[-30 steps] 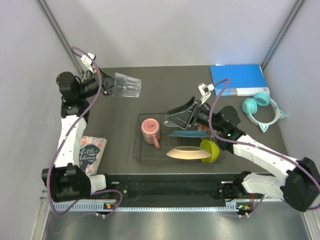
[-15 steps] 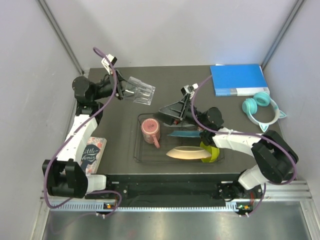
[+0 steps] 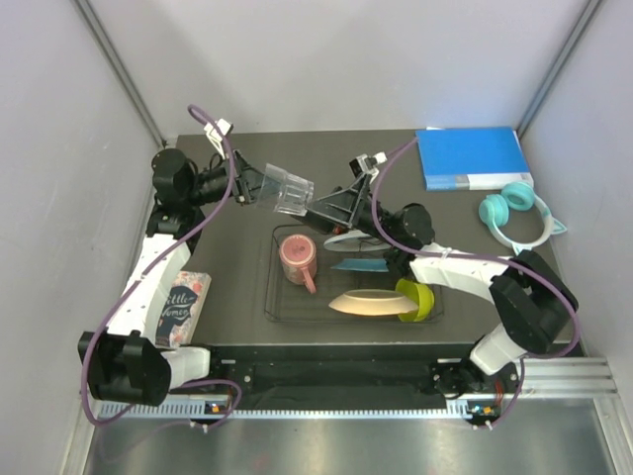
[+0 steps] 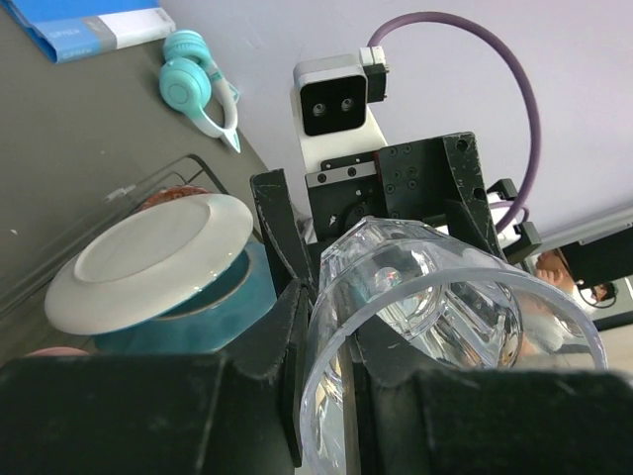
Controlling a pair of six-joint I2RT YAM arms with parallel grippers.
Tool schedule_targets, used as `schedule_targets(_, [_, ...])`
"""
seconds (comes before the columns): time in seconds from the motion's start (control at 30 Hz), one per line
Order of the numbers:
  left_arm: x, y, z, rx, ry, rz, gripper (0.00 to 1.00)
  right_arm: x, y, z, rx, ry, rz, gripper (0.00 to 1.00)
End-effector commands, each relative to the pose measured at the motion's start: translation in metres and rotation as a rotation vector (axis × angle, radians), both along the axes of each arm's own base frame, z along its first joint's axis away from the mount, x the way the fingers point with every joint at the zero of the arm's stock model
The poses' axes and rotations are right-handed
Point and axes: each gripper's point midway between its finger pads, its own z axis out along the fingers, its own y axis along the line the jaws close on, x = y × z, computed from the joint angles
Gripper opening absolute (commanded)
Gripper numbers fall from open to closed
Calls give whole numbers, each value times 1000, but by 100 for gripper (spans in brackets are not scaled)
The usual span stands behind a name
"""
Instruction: Load the mixed dishes into the dish rack
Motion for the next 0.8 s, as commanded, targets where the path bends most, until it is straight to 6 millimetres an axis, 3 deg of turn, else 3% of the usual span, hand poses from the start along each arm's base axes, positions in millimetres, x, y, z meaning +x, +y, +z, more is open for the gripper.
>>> schedule_targets(0.0, [-4, -3, 4, 21, -71, 14, 0, -40, -31, 75, 290, -302, -1, 100])
schedule_targets(0.2, [-9, -7, -2, 31, -63, -6, 0, -32, -23, 78, 298, -301, -2, 100])
schedule_targets(0.5, [-22, -9, -11, 34, -51, -18, 0, -29, -28, 94, 332, -371, -98, 99])
schedule_targets(0.53, [-22, -9, -12, 35, -52, -17, 0, -29, -28, 94, 338, -373, -91, 95])
schedule_targets(0.63, [-20, -9, -16, 38, -45, -12, 0, -30, -26, 94, 351, -364, -59, 55])
schedule_targets(0.67, [-20, -9, -16, 38, -47, -11, 0, -31, -26, 95, 355, -363, -53, 24])
schedule_targets(0.73, [-18, -8, -19, 47, -52, 0, 0, -30, -25, 93, 350, -358, -41, 4])
schedule_targets(0.77, [-18, -8, -20, 50, -52, 3, 0, -32, -25, 93, 349, -358, -37, 0])
